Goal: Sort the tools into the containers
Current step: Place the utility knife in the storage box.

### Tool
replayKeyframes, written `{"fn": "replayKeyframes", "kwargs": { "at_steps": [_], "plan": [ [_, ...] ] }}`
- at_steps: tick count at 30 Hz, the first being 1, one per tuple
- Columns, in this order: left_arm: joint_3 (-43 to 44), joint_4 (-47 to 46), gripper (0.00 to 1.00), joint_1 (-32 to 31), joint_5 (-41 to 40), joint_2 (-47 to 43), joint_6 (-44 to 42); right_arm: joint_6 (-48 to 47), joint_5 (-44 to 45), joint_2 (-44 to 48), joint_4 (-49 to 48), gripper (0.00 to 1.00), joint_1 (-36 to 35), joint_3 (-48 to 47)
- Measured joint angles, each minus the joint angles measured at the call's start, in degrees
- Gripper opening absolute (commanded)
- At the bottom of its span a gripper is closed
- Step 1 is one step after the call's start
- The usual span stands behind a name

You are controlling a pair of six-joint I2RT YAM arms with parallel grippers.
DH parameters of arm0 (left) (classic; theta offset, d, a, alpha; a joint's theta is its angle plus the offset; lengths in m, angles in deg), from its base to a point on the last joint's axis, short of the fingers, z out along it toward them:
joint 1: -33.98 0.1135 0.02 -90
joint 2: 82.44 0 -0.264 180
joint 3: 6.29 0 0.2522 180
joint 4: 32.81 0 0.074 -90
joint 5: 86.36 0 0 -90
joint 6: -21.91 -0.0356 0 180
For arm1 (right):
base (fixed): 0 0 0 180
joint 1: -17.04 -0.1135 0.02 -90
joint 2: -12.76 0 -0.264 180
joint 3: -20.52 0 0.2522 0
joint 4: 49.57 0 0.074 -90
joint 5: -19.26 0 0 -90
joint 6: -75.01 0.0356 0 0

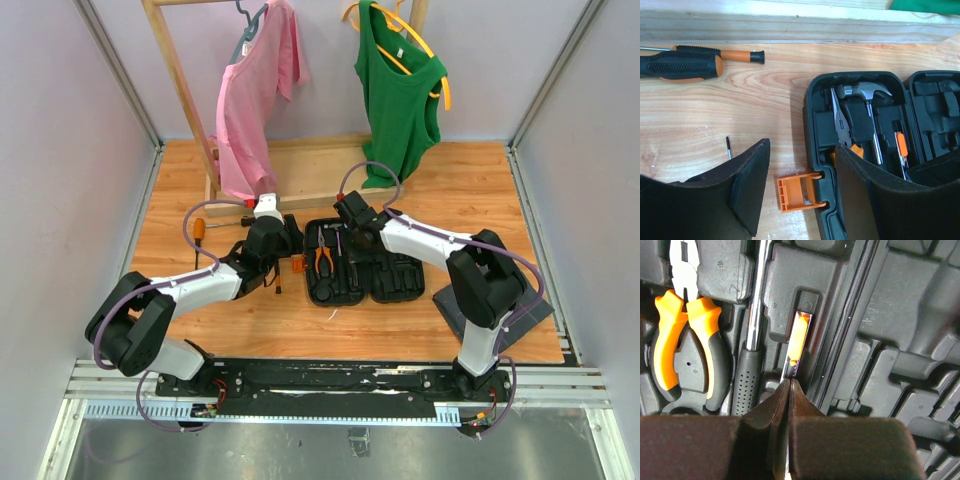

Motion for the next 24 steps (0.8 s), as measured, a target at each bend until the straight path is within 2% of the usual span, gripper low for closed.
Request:
{"fn": "replayKeyframes", "kwargs": {
  "at_steps": [5,14,22,24],
  "plan": [
    [0.33,0.02,0.59,0.00,0.00,0.09,0.00,0.00,0.72,0.13,0.02,0.05,0.00,0.00],
    [0.44,0.04,0.59,0.00,-0.02,0.09,0.00,-1.18,0.96,4.46,-1.70,0.21,-0.13,1.18],
    [0.44,0.81,0.59,0.00,-0.94,0.04,-0.04,-2.12,0.98,14.62,-7.89,0.41,-0.13,5.60],
    [0.44,1.29,0.59,0.00,-1.16,-0.04,-0.20,-2.60,1.40,17.35,-9.11,0.49,-0.13,7.85]
  ]
}}
